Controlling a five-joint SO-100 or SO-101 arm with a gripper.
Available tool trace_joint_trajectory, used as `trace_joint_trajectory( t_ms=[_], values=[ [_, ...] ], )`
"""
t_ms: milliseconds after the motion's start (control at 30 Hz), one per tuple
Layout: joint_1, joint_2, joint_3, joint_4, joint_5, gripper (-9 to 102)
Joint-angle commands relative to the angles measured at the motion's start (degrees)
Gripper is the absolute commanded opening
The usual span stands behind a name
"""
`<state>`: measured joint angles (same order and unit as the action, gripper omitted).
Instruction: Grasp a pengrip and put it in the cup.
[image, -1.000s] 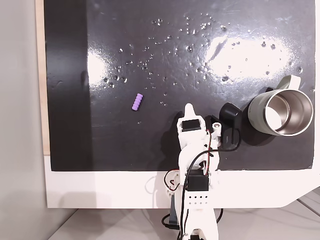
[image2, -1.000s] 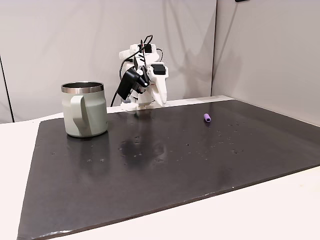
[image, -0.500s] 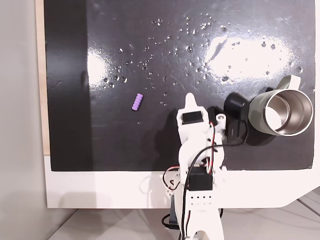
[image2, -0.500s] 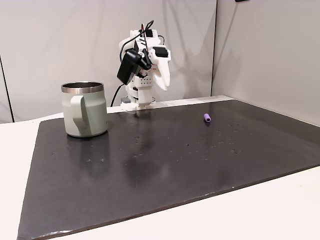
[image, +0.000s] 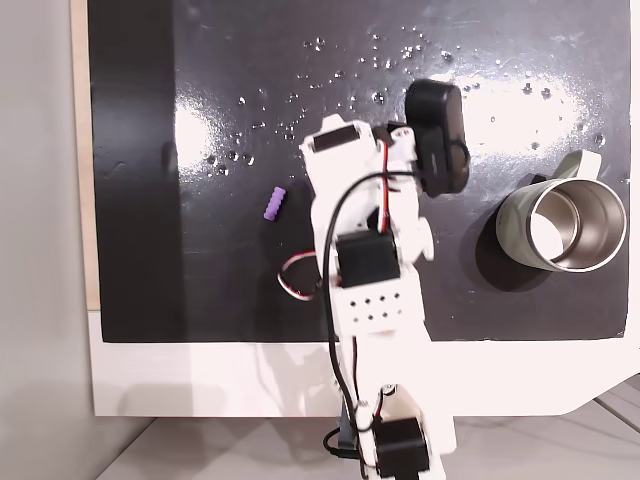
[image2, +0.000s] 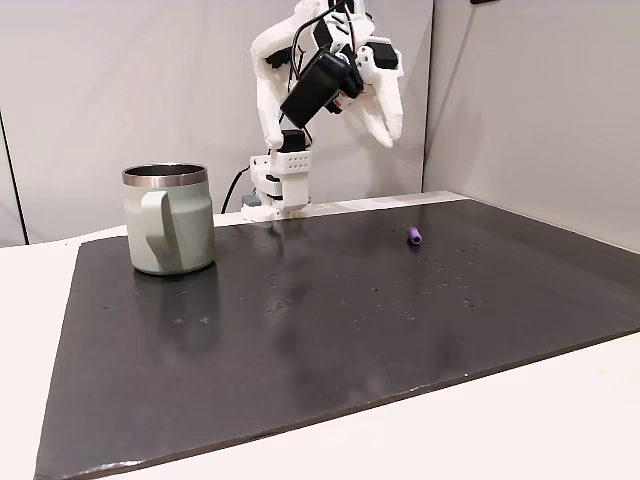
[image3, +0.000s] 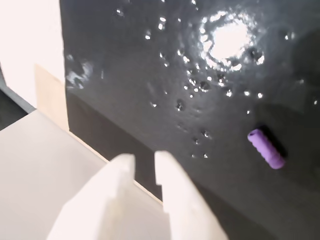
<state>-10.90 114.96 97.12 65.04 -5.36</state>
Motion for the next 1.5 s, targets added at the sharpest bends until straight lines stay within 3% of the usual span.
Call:
trace_joint_trajectory(
  t_ms=[0,433,900,1267,1467],
  values=[
    [-0.09,-6.33,-11.07,4.13,1.05,0],
    [0.00,-39.55,-46.23,25.93,8.61,0],
    [-0.44,-59.24,-61.35,32.87,-0.88,8],
    [-10.02,-57.74,-55.99,37.88,-13.27,8],
    [-13.01,-54.05,-49.75,38.23,-15.03,22]
  ],
)
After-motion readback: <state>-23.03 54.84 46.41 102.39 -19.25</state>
